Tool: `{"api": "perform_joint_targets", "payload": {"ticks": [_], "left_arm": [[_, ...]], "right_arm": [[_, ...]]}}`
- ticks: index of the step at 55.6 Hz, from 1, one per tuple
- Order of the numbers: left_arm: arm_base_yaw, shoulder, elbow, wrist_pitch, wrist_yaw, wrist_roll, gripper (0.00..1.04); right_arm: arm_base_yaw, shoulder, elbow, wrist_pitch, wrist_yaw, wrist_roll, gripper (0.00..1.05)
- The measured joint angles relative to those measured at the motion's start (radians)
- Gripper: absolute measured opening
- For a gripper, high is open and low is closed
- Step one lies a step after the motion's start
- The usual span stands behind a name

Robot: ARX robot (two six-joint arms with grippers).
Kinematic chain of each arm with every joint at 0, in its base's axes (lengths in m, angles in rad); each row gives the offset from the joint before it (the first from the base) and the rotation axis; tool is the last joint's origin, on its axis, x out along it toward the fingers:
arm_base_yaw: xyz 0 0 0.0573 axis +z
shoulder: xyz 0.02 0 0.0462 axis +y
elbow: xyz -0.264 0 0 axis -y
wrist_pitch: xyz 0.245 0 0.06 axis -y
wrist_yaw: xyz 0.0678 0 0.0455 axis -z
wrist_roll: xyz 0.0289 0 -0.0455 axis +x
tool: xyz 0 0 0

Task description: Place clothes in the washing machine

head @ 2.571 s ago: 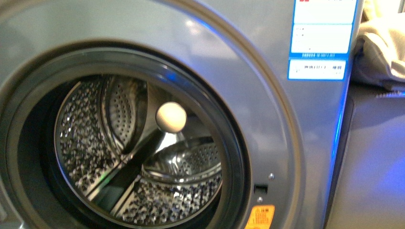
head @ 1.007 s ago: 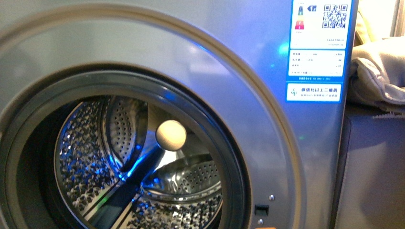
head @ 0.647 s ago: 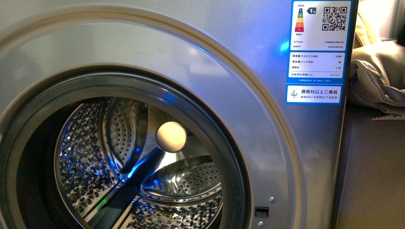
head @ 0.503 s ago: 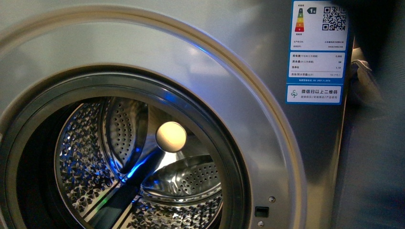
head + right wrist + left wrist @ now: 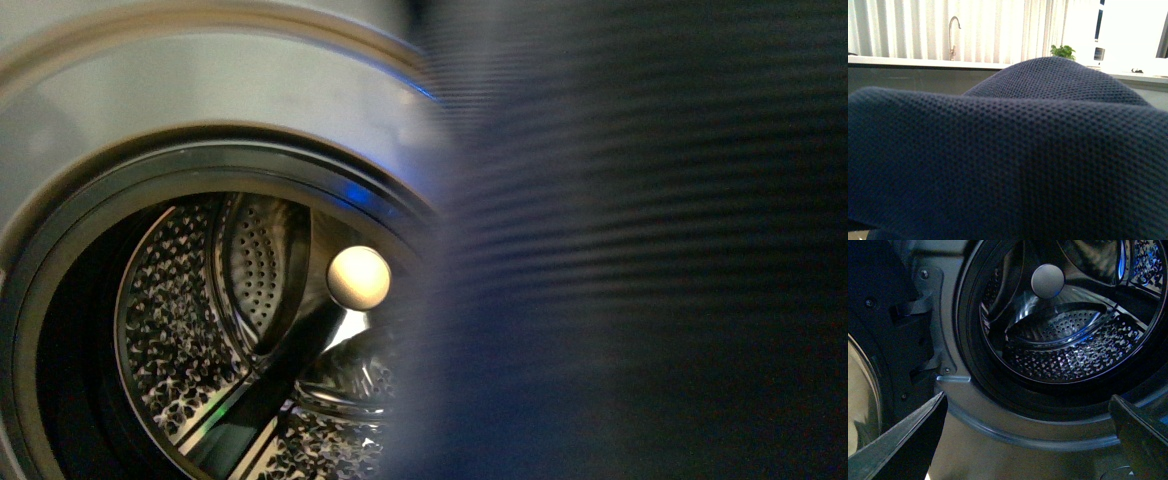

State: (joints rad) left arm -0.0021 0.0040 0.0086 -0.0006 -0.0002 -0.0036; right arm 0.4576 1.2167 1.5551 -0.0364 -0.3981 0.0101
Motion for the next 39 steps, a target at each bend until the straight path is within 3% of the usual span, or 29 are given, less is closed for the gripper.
{"api": "perform_joint_targets", "payload": {"ticks": [39], "left_arm": [[0.000,0.000,0.000,0.000,0.000,0.000,0.98]], "right_arm": [[0.003,0.003,0.000,0.002,0.003,-0.006,0.12]]}}
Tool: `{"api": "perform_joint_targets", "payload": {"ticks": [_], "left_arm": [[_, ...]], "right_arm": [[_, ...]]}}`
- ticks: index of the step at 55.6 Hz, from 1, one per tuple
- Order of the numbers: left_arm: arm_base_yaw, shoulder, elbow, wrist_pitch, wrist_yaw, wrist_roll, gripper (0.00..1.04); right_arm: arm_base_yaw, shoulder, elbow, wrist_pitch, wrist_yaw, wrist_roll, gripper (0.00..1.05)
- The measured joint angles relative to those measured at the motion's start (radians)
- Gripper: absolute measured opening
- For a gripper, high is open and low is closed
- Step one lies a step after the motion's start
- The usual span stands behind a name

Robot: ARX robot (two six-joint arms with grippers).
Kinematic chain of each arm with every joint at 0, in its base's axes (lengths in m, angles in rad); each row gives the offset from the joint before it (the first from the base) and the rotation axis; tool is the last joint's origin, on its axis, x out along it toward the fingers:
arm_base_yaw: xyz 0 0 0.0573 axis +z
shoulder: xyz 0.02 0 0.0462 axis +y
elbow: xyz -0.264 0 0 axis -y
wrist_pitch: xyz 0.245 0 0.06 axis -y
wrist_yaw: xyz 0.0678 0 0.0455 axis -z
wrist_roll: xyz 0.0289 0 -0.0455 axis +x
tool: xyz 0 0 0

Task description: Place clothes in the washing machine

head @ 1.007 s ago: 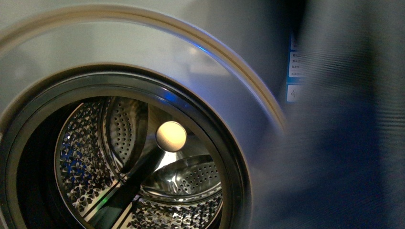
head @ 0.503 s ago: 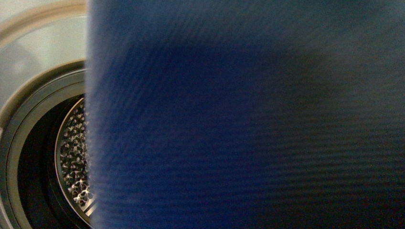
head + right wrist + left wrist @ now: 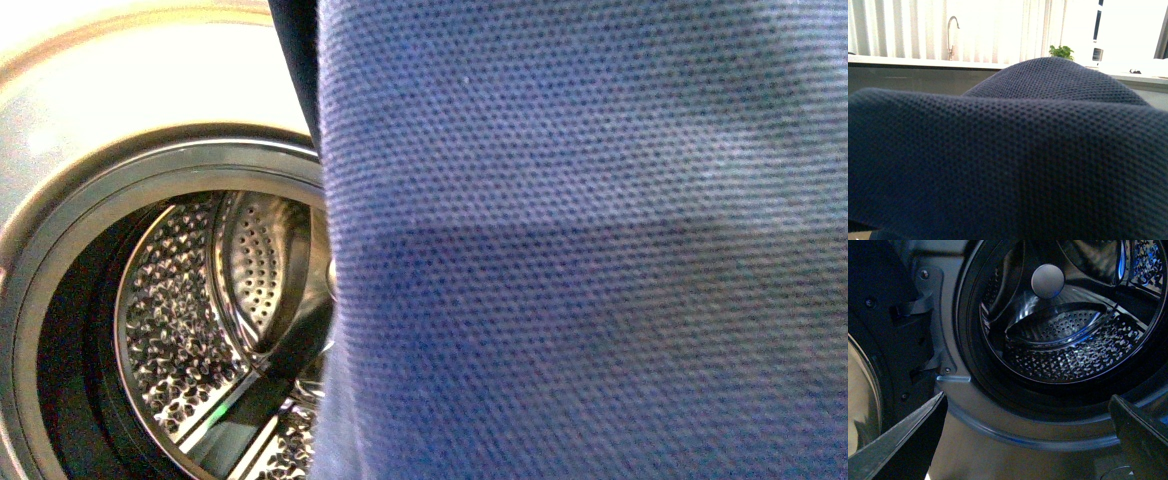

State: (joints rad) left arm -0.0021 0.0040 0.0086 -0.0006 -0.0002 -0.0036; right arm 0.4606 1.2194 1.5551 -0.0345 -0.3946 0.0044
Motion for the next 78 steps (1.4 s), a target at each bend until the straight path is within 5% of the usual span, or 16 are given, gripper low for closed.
{"api": "perform_joint_targets", "payload": {"ticks": [9,14,22,47,62,78], "left_arm": [[0.001,0.000,0.000,0.000,0.005,-0.004,0.98],[0.033,0.031,0.006,-0.011,0.183,-0.148,0.98],[0.054,0.075,0.045,0.038,0.254,-0.212,0.98],[0.171,0.526,0.278,0.499,0.546,-0.268,0.98],[0.072,0.735,0.507,0.752,0.790,-0.385,0.98],[-0.042,0.813,0.598,0.797,0.840,-0.431,0.98]], "right_arm": [[0.000,0.000,0.000,0.000,0.000,0.000,0.12],[0.000,0.000,0.000,0.000,0.000,-0.001,0.12],[0.000,0.000,0.000,0.000,0.001,-0.001,0.12],[0.000,0.000,0.000,0.000,0.000,-0.001,0.12],[0.000,0.000,0.000,0.000,0.000,-0.001,0.12],[0.000,0.000,0.000,0.000,0.000,-0.001,0.12]]}}
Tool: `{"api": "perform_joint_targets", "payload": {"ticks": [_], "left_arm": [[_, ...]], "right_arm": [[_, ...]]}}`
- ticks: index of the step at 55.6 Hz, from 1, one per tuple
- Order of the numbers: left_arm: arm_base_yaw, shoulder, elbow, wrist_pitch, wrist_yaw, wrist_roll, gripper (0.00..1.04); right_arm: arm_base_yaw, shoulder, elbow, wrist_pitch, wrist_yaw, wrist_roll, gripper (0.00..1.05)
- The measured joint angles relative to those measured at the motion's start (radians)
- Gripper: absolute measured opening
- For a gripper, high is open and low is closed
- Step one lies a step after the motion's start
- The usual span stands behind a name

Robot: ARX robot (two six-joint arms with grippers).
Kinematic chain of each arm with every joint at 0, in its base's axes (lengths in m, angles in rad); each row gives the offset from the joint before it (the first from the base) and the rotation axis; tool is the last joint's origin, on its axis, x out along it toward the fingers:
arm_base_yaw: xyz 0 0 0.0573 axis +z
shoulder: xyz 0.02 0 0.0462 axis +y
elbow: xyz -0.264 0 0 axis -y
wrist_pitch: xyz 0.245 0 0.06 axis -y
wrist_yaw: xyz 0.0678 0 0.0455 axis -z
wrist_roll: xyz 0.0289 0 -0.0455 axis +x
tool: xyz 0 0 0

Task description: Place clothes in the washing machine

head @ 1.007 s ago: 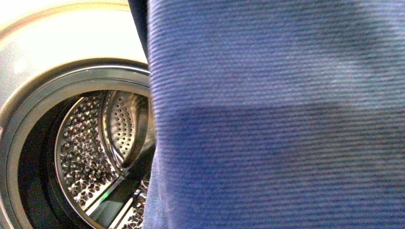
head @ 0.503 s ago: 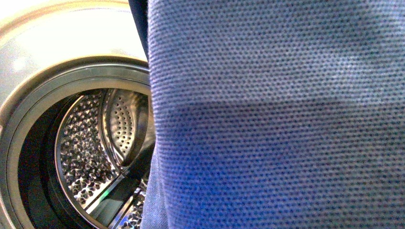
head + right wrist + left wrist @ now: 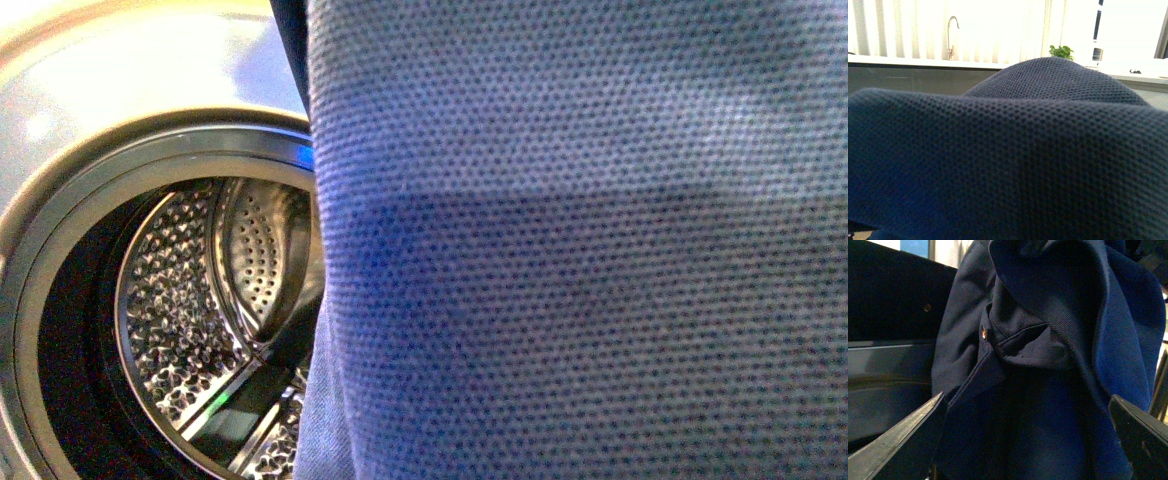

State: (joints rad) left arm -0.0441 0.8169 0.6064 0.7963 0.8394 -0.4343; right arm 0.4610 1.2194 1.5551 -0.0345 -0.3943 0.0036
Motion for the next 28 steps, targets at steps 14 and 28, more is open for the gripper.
{"api": "perform_joint_targets", "payload": {"ticks": [14,28], "left_arm": [[-0.158,0.056,0.069,-0.162,-0.026,0.148,0.98],[-0.241,0.143,0.163,-0.171,-0.045,0.204,0.98]], "right_arm": [[0.000,0.000,0.000,0.000,0.000,0.000,0.12],[0.000,0.000,0.000,0.000,0.000,0.000,0.12]]}}
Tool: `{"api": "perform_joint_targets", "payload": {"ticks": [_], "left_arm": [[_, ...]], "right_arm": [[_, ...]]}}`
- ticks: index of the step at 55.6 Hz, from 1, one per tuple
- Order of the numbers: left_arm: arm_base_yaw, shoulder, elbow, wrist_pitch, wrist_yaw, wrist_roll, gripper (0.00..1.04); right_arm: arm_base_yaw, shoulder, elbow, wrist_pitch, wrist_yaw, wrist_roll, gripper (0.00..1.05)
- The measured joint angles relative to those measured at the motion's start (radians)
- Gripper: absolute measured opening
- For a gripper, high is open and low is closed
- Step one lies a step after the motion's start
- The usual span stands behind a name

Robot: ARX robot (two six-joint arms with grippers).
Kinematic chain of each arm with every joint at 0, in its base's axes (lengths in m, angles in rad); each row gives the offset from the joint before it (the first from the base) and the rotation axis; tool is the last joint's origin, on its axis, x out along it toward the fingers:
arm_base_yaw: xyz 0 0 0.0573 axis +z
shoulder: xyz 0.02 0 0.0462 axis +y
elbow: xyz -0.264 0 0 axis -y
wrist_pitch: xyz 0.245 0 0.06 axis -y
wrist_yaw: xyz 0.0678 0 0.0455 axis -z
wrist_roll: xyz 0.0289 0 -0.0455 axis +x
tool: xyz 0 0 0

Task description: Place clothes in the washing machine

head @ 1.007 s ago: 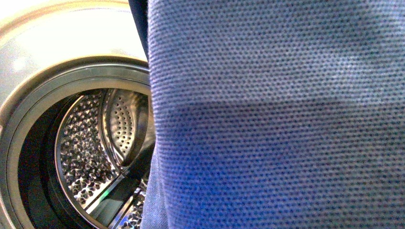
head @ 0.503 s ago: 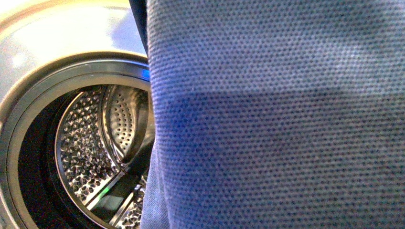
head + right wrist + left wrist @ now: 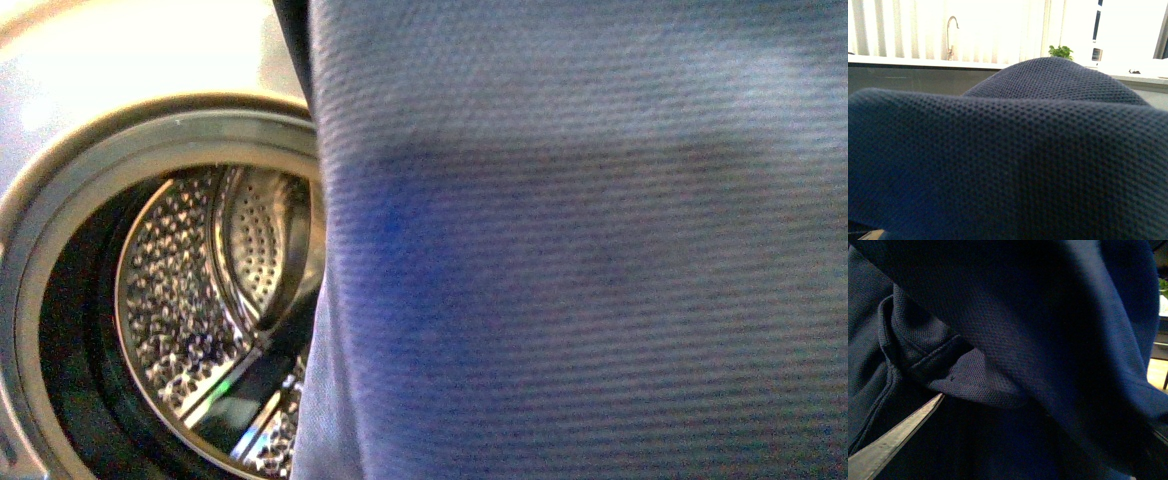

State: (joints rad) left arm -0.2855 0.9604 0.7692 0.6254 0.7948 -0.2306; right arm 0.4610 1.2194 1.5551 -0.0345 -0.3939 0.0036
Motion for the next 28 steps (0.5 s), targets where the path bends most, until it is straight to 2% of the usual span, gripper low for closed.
{"api": "perform_joint_targets", "payload": {"ticks": [28], "left_arm": [[-0.175,0.068,0.050,0.005,-0.002,0.027,0.98]], "right_arm": [[0.000,0.000,0.000,0.000,0.000,0.000,0.12]]}}
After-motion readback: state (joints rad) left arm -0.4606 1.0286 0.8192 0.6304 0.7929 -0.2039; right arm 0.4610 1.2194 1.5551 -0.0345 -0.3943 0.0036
